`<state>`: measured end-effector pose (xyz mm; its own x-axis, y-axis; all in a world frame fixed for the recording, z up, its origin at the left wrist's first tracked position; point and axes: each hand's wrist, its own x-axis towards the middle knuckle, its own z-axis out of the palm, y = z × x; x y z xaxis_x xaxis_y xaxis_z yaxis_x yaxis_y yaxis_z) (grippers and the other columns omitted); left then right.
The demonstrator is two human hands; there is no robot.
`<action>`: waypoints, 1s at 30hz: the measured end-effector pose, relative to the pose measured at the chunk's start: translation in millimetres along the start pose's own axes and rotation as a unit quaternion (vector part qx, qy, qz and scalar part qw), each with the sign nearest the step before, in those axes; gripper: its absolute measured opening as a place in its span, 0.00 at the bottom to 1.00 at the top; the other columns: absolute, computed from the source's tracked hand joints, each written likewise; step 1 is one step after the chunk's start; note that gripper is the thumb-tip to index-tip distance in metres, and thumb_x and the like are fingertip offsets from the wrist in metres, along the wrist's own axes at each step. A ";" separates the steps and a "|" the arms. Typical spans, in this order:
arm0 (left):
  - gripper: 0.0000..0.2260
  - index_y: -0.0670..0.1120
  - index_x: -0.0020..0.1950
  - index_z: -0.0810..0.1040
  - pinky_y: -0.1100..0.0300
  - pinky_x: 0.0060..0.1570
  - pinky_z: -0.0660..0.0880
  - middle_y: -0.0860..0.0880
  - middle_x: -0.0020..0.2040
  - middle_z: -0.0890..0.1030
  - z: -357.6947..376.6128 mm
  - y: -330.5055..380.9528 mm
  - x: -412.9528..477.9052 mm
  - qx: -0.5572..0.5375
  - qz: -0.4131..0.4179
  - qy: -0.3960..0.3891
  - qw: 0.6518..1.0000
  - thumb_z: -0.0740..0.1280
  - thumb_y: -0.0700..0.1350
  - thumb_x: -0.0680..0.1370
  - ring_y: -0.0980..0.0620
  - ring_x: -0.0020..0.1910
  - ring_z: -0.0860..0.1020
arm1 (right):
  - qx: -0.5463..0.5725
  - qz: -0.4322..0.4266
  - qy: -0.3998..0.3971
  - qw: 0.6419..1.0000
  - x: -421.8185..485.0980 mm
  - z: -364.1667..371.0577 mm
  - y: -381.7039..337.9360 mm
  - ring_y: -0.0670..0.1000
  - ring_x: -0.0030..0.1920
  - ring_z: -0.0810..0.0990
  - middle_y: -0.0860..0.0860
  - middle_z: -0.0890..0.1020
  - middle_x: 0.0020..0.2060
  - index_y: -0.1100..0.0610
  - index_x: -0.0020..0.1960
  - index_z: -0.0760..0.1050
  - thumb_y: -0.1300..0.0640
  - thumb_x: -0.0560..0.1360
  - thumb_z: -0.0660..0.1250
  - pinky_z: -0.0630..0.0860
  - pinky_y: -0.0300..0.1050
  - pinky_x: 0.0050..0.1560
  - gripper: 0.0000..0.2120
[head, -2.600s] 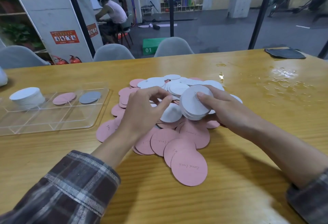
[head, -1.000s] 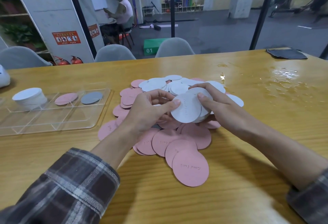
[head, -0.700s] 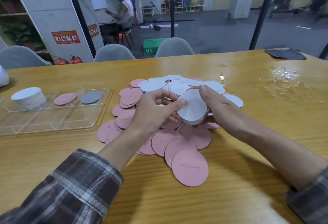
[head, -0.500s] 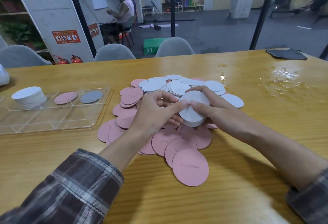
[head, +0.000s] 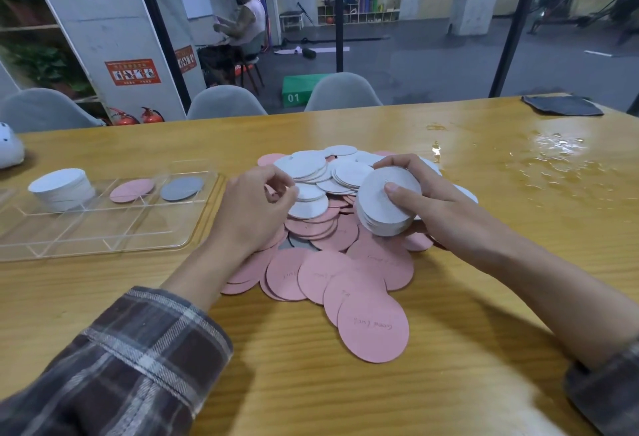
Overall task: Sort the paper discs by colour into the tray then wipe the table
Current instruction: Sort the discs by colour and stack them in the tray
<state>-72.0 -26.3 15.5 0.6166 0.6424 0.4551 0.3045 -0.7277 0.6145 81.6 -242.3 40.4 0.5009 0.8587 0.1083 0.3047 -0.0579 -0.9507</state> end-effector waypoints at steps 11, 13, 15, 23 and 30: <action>0.16 0.48 0.55 0.83 0.58 0.49 0.76 0.53 0.46 0.80 6.2 -4.3 0.5 0.065 0.001 -0.043 0.997 0.78 0.55 0.73 0.56 0.44 0.76 | 0.034 0.028 -0.001 0.999 -3.6 3.2 -6.6 0.43 0.26 0.78 0.54 0.78 0.48 0.47 0.67 0.72 0.55 0.85 0.60 0.73 0.34 0.29 0.11; 0.16 0.48 0.54 0.83 0.62 0.44 0.75 0.53 0.43 0.79 4.1 -0.1 -1.6 0.058 -0.007 -0.049 0.997 0.80 0.54 0.72 0.59 0.41 0.75 | 0.032 0.032 -0.001 0.999 -2.7 3.6 -4.8 0.42 0.25 0.77 0.54 0.78 0.48 0.47 0.66 0.72 0.54 0.85 0.60 0.73 0.34 0.29 0.11; 0.16 0.49 0.53 0.83 0.67 0.40 0.72 0.53 0.42 0.80 2.8 2.0 -2.9 0.045 -0.013 -0.055 0.997 0.81 0.54 0.71 0.58 0.41 0.76 | 0.031 0.033 -0.002 0.999 -1.8 3.3 -3.9 0.42 0.24 0.76 0.53 0.77 0.46 0.47 0.66 0.72 0.54 0.85 0.60 0.73 0.34 0.29 0.11; 0.16 0.50 0.51 0.85 0.61 0.45 0.78 0.54 0.42 0.82 -3.8 14.7 -8.3 0.029 0.017 -0.048 0.998 0.84 0.46 0.67 0.57 0.39 0.79 | 0.023 0.025 0.008 0.999 -0.1 2.7 -1.7 0.42 0.29 0.78 0.53 0.78 0.50 0.44 0.65 0.74 0.53 0.85 0.61 0.75 0.35 0.30 0.10; 0.16 0.51 0.53 0.85 0.47 0.49 0.79 0.55 0.41 0.82 -4.5 22.2 -13.9 0.087 0.068 -0.054 0.992 0.83 0.47 0.68 0.52 0.45 0.81 | 0.023 0.026 0.006 0.999 0.9 1.4 1.0 0.49 0.37 0.81 0.54 0.80 0.54 0.41 0.63 0.75 0.51 0.84 0.62 0.77 0.38 0.33 0.10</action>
<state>-77.1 -50.3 25.8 0.7318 0.5121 0.4496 0.3281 -0.8430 0.4263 81.2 -240.8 39.1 0.5254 0.8486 0.0620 0.2413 -0.0787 -0.9672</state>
